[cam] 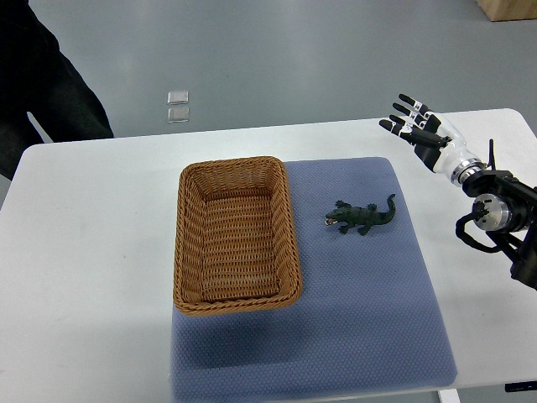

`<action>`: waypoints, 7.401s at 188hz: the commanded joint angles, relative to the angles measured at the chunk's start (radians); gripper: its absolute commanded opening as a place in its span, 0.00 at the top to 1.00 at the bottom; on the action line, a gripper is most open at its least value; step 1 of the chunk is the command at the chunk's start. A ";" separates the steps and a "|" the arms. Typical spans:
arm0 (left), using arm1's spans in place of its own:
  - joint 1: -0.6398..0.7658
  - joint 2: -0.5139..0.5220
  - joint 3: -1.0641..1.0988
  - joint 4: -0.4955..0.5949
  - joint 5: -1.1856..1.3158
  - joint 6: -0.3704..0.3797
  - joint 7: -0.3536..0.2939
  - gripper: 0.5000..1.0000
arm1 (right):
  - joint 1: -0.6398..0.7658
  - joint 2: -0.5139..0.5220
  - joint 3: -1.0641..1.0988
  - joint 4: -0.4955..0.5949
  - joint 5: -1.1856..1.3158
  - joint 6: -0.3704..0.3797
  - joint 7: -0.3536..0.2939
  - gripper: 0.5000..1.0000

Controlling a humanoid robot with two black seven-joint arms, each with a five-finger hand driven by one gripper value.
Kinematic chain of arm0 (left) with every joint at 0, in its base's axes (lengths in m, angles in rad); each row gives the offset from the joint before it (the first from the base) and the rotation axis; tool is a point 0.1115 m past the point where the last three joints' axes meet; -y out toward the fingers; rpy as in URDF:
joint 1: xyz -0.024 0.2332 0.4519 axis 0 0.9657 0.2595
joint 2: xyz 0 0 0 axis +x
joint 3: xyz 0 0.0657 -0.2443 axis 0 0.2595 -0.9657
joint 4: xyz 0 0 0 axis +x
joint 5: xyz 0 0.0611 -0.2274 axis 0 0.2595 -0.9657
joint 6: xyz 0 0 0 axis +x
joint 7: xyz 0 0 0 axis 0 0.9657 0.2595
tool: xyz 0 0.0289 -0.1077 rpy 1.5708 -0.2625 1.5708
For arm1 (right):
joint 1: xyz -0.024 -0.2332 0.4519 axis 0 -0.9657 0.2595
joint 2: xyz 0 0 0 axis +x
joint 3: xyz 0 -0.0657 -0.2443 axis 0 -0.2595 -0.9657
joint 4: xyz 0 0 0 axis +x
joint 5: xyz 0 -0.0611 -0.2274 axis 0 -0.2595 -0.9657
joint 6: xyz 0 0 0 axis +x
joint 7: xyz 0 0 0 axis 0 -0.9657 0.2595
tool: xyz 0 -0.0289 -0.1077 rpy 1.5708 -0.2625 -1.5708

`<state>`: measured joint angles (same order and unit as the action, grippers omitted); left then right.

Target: Place crocodile in brown basket with right hand

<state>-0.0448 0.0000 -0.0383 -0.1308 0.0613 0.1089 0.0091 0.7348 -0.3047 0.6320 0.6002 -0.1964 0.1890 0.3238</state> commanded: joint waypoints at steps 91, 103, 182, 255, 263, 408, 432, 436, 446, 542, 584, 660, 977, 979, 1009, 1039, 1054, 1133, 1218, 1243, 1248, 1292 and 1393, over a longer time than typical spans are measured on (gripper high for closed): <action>-0.001 0.000 0.000 -0.001 0.000 0.000 0.000 0.00 | -0.008 0.003 0.000 0.003 -0.002 0.001 0.050 0.15; -0.001 0.000 0.000 0.000 0.000 0.000 0.000 0.00 | -0.008 0.001 0.000 0.003 -0.002 0.001 0.052 0.15; -0.001 0.000 -0.002 0.000 0.000 0.002 0.000 0.00 | -0.008 0.003 0.000 0.001 0.000 0.006 0.041 0.15; -0.001 0.000 -0.002 0.002 0.000 0.003 0.000 0.00 | 0.002 -0.013 0.000 -0.002 0.002 0.093 -0.081 0.15; -0.001 0.000 -0.002 0.002 0.000 0.003 0.000 0.00 | 0.003 -0.013 0.000 0.000 0.003 0.093 -0.084 0.16; 0.000 0.000 0.000 0.002 0.000 0.003 0.000 0.00 | 0.000 -0.027 -0.020 0.003 -0.058 0.105 0.003 0.15; 0.000 0.000 -0.002 0.002 0.000 0.003 0.000 0.00 | 0.008 -0.045 -0.021 0.004 -0.135 0.156 0.012 0.15; 0.000 0.000 0.000 0.000 0.000 0.003 0.000 0.00 | 0.009 -0.047 -0.021 0.006 -0.156 0.168 0.018 0.15; 0.000 0.000 -0.002 0.002 0.000 0.003 0.000 0.00 | 0.012 -0.062 -0.023 0.010 -0.236 0.194 0.038 0.15; 0.000 0.000 -0.002 0.003 0.000 0.006 0.000 0.00 | 0.123 -0.166 -0.121 0.199 -1.114 0.236 0.222 0.15; 0.000 0.000 -0.002 0.003 0.000 0.006 0.000 0.00 | 0.241 -0.185 -0.331 0.214 -1.187 0.187 0.238 0.15; 0.000 0.000 -0.002 0.002 0.000 0.006 0.000 0.00 | 0.360 -0.177 -0.669 0.208 -1.267 -0.002 0.274 0.15; -0.004 0.000 0.003 0.000 0.000 0.006 0.000 0.00 | 0.376 -0.113 -0.815 0.116 -1.351 -0.132 0.287 0.56; -0.004 0.000 0.005 0.000 0.000 0.006 0.000 0.00 | 0.376 -0.113 -0.815 0.116 -1.351 -0.132 0.287 0.58; -0.006 0.000 0.003 0.000 0.000 0.006 0.000 0.00 | 0.377 -0.113 -0.815 0.115 -1.351 -0.138 0.287 0.77; -0.006 0.000 0.003 0.000 0.000 0.006 0.000 0.00 | 0.391 -0.113 -0.815 0.115 -1.351 -0.143 0.287 0.98; -0.006 0.000 0.003 0.000 0.000 0.006 0.000 0.00 | 0.394 -0.113 -0.813 0.115 -1.351 -0.151 0.287 1.00; -0.006 0.000 0.001 0.000 -0.001 0.006 0.000 0.00 | 0.423 -0.119 -0.798 0.115 -1.338 -0.186 0.287 1.00; -0.009 0.000 0.003 0.000 -0.001 0.006 0.000 0.00 | 0.483 -0.119 -0.795 0.119 -1.298 -0.184 0.287 1.00; -0.010 0.000 0.003 0.000 -0.001 0.006 0.000 0.00 | 0.508 -0.116 -0.790 0.132 -1.281 -0.183 0.287 1.00; -0.010 0.000 0.003 0.000 -0.001 0.006 0.000 0.00 | 0.518 -0.114 -0.785 0.133 -1.275 -0.181 0.287 1.00; -0.012 0.000 0.003 0.000 -0.001 0.006 0.000 0.00 | 0.568 -0.091 -0.768 0.164 -1.269 -0.175 0.287 1.00; -0.012 0.000 0.001 0.000 -0.001 0.006 0.000 0.00 | 0.660 0.141 -0.765 0.250 -1.269 -0.177 0.287 1.00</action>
<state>-0.0567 0.0000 -0.0343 -0.1304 0.0600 0.1150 0.0092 1.3969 -0.2225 -0.1337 0.8443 -1.4635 0.0138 0.6109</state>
